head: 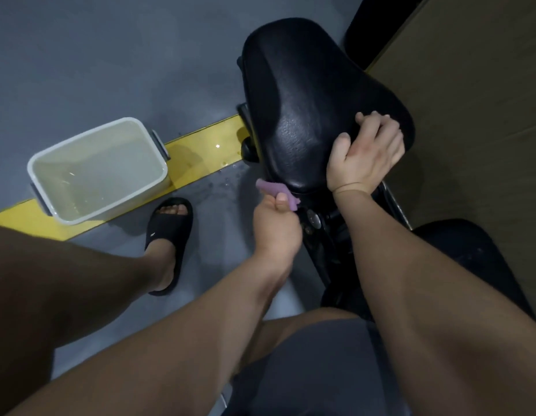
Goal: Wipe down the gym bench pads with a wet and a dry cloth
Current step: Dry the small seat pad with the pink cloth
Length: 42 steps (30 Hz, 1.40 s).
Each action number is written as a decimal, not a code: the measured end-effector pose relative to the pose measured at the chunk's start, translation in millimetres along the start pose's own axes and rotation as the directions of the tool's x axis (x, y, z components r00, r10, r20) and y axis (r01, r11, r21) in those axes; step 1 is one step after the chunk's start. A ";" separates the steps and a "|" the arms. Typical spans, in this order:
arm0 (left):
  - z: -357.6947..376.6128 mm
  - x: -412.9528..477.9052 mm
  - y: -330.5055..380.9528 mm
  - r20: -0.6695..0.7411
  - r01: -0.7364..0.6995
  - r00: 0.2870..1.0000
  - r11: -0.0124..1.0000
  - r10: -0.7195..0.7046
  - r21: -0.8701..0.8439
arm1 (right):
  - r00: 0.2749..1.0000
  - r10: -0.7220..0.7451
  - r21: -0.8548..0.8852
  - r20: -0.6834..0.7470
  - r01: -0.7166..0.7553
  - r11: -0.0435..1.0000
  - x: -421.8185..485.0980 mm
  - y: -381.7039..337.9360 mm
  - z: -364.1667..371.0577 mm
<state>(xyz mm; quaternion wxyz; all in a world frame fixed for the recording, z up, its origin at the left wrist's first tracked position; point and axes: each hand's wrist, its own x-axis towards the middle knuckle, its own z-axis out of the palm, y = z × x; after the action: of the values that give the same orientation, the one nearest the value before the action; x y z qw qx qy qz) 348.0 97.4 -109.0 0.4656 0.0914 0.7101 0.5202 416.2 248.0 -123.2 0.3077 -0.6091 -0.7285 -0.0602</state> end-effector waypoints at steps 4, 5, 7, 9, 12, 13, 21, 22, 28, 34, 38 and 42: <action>21.8 -12.2 13.0 -0.028 0.160 0.986 0.973 -0.166 -0.165 | 0.999 0.012 -0.026 0.030 -0.011 1.000 1.6 -1.8 -4.3; 22.5 -13.8 19.3 0.001 0.206 0.978 0.961 -0.209 -0.184 | 0.999 0.014 -0.025 0.052 -0.013 1.000 2.6 -2.9 -7.7; 16.0 -17.1 35.0 0.093 0.304 0.952 0.938 -0.292 -0.165 | 0.991 0.025 -0.029 0.131 -0.021 0.999 6.7 -4.7 -18.5; -1.2 -22.7 52.2 0.217 0.370 0.913 0.925 -0.345 -0.083 | 0.960 0.049 -0.035 0.276 -0.041 0.999 12.7 -7.0 -31.3; -35.6 -27.6 75.4 0.440 0.225 0.845 0.948 -0.305 0.225 | 0.848 0.113 -0.063 0.518 -0.094 0.994 25.1 -19.2 -57.0; -46.4 -29.1 84.9 0.504 0.160 0.816 0.948 -0.284 0.276 | 0.802 0.141 -0.076 0.580 -0.119 0.990 26.4 -24.5 -68.1; -94.6 -58.4 147.2 0.735 0.139 0.649 0.980 -0.197 0.139 | 0.576 0.113 0.412 0.810 -0.695 0.589 -6.6 -48.8 -167.5; -95.3 -63.3 149.8 0.741 0.155 0.638 0.978 -0.209 0.142 | 0.521 0.056 0.434 0.852 -0.762 0.480 -10.5 -51.1 -181.3; -83.7 -69.3 142.4 0.702 0.084 0.680 0.974 -0.211 0.211 | 0.597 -0.072 0.590 0.799 -0.755 0.286 -43.2 -49.0 -202.3; -69.4 -49.3 133.5 0.605 0.115 0.767 0.973 -0.215 0.200 | 0.532 -0.050 0.534 0.845 -0.836 0.124 -64.7 -33.3 -181.9; -48.6 -24.3 134.6 0.448 -0.086 0.887 0.915 -0.110 0.395 | 0.517 0.284 0.513 0.808 -0.853 0.093 -57.6 -13.5 -150.1; -34.6 20.0 135.0 0.450 -0.487 0.868 0.539 0.209 0.687 | 0.568 0.588 0.507 0.576 -0.812 0.287 -40.5 10.2 -127.5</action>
<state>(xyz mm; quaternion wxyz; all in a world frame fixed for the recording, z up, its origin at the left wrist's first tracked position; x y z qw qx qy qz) 263.0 146.7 -8.2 0.3702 0.5077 0.7466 0.2187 476.2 157.1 -44.7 0.4112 -0.6896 -0.3726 0.4653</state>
